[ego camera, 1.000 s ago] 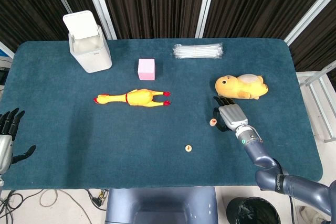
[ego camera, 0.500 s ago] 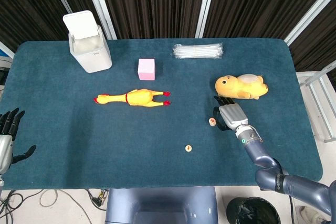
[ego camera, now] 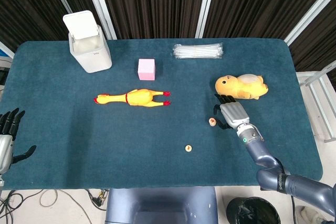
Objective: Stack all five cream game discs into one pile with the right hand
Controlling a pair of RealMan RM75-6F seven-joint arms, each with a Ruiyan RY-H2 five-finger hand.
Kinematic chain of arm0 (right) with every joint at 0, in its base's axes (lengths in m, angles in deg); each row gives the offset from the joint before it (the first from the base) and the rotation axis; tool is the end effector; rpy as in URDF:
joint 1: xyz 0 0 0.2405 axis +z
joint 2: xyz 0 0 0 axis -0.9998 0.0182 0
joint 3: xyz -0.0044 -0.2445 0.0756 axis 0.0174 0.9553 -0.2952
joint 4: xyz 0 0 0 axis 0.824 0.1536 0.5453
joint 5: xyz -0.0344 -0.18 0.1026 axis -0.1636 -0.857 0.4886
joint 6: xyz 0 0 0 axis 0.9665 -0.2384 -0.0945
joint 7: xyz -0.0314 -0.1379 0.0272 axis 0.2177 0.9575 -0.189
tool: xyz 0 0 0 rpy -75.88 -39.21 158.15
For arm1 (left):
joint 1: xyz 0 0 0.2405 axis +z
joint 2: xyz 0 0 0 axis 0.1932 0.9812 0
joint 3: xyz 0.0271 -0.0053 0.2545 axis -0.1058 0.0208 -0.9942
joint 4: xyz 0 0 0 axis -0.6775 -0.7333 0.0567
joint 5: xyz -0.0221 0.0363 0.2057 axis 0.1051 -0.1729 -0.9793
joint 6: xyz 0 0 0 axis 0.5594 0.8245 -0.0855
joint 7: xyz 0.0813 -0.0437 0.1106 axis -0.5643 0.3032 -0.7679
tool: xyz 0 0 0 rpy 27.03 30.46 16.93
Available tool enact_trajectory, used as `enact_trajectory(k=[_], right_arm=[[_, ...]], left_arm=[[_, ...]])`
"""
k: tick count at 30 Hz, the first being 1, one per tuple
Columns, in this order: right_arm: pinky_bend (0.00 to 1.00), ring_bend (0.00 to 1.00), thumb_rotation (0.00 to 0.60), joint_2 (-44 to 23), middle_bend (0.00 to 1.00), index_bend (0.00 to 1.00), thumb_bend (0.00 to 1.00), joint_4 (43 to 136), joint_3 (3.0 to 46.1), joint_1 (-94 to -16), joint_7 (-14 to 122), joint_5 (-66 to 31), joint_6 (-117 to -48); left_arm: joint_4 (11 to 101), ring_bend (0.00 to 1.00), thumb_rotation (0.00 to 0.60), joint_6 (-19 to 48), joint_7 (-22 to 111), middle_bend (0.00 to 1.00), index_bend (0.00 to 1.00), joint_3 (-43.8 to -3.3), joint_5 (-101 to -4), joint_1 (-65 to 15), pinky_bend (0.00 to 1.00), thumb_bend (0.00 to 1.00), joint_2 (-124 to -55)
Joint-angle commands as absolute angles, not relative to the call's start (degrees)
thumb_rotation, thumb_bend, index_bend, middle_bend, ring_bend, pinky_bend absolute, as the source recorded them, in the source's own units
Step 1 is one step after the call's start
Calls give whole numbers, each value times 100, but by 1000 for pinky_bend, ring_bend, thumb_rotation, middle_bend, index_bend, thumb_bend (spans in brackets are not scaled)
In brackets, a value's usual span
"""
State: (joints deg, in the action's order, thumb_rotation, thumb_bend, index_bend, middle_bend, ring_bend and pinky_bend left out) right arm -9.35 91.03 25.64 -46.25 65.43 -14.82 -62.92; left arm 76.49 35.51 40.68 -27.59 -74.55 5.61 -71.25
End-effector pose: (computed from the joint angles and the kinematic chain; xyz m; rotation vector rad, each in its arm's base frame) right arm -0.2150 -0.3786 0.0213 1.7969 -1.0760 0.7371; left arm -0.3090 0.1890 0.1599 -1.3510 -0.8529 -0.8733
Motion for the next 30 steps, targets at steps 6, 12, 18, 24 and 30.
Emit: enact_trajectory(k=[6,12,18,24,30], right_arm=[[87,0,600,-659,0,395,473,9547,2543,-4636,6652,-1560,-6417],[86,0,600,-536,0,365,473,9926,2588,-4666,6805,-1658,-6575],[86,0,600,-604,0,332,473,10021,2668,-4627,7035,-1564,-6557],[86,0,600,-713,0,332,473,9921,2736,-4597,7103,-1506,-6493],[87,0,600,-803,0,331,473,9821,2775,-4593,7066,-1547,-6471]], left_arm=[[7647,0,600,3549,4076,0,49,-2760,-7455,561,63,169,-7126],[7655,0,600,3545,4119,0,49,-2766,-7466,563,62,169,-7109],[7655,0,600,3540,4133,0,49,-2769,-7472,561,62,169,-7102],[7652,0,600,3535,4156,0,49,-2770,-7476,559,61,169,-7093],[7657,0,600,3542,4162,0,49,-2770,-7481,561,63,169,-7091]])
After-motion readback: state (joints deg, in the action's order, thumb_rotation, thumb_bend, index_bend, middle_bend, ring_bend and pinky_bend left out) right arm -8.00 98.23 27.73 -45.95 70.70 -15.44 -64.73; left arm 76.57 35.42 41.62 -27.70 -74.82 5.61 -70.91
